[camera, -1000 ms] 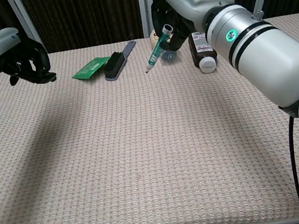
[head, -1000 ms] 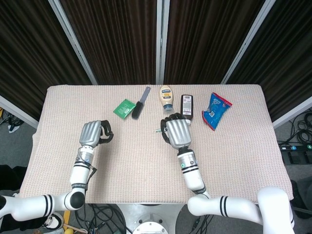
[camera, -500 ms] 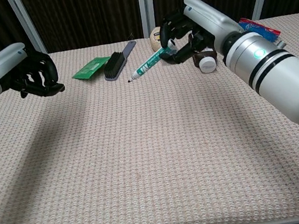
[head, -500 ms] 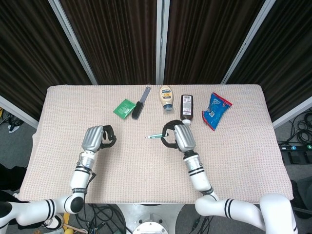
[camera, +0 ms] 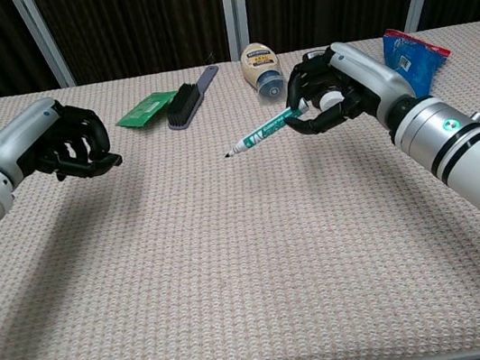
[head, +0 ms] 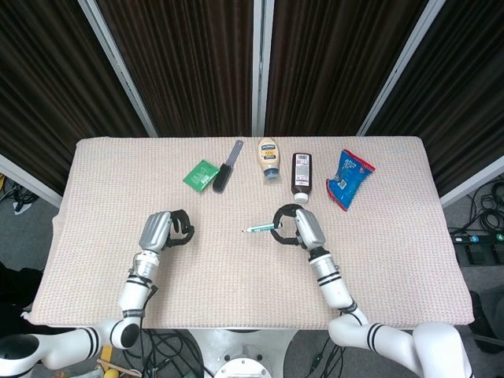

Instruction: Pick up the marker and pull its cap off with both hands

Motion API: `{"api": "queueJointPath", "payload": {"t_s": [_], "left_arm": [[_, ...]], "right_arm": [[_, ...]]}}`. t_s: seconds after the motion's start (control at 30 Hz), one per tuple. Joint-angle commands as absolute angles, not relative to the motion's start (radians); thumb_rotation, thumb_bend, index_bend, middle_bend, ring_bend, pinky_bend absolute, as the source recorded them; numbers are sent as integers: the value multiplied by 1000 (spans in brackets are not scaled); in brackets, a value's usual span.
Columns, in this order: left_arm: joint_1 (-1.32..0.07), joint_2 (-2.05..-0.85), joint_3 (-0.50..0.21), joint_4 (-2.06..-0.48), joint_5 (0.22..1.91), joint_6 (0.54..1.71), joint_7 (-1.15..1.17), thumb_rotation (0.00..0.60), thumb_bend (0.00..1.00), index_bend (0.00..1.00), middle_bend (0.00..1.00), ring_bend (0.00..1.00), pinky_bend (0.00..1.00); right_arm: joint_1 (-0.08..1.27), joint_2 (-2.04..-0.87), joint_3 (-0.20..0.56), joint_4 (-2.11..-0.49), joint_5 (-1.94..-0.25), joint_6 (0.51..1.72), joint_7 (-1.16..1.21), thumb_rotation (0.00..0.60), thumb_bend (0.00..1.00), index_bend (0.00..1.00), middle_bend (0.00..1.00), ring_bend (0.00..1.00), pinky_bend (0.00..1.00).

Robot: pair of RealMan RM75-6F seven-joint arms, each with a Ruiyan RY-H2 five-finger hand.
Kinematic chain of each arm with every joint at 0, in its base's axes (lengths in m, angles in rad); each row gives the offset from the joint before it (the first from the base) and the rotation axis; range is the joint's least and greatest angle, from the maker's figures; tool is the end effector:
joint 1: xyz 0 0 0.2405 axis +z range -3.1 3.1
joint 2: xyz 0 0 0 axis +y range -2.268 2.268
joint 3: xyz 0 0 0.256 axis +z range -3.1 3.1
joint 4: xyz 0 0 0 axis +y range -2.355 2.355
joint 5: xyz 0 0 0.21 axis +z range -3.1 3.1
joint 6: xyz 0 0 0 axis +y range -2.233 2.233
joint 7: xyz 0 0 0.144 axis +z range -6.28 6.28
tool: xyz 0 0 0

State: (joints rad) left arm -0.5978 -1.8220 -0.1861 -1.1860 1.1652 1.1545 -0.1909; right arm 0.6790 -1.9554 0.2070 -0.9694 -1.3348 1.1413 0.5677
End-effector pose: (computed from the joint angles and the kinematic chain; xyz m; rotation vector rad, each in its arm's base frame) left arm -0.1917 0.3257 -0.0565 -1.3770 -1.4113 -1.2806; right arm -0.1573 -0.3412 -0.0843 1.3844 -1.5530 1.5616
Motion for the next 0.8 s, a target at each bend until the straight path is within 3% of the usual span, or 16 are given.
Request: {"api": "queueJointPath", "payload": {"t_s": [0.03, 0.33, 0.4, 0.5, 0.6, 0.7, 0.8], "left_arm": [[-589, -1845, -188, -1153, 1193, 1150, -234, 600, 331, 604, 647, 642, 753], [-580, -1879, -192, -1088, 1226, 1122, -306, 600, 327, 599, 638, 638, 748], [-578, -1883, -191, -1076, 1231, 1112, -315, 600, 306, 589, 625, 623, 736], [-576, -1881, -185, -1066, 1241, 1094, -334, 600, 202, 560, 546, 540, 665], [-573, -1881, -179, -1048, 1259, 1092, -345, 600, 120, 510, 464, 452, 574], [-569, -1882, -181, -1037, 1270, 1100, -355, 600, 91, 441, 423, 412, 514], [-565, -1878, -189, -1030, 1281, 1116, -358, 600, 77, 421, 416, 403, 477]], "right_arm": [[661, -1981, 190, -907, -1370, 1133, 678, 600, 291, 643, 583, 329, 256], [655, -2026, 175, -794, -1406, 1134, 745, 600, 269, 643, 581, 308, 254], [656, -2030, 165, -776, -1422, 1134, 747, 600, 216, 626, 559, 271, 235], [658, -2022, 148, -766, -1444, 1131, 762, 600, 75, 522, 426, 137, 142], [658, -2011, 137, -764, -1460, 1128, 769, 600, 14, 381, 271, 24, 67], [652, -2001, 135, -770, -1465, 1135, 765, 600, 0, 267, 170, 0, 27], [642, -1991, 139, -782, -1469, 1159, 758, 600, 0, 228, 141, 0, 18]]}}
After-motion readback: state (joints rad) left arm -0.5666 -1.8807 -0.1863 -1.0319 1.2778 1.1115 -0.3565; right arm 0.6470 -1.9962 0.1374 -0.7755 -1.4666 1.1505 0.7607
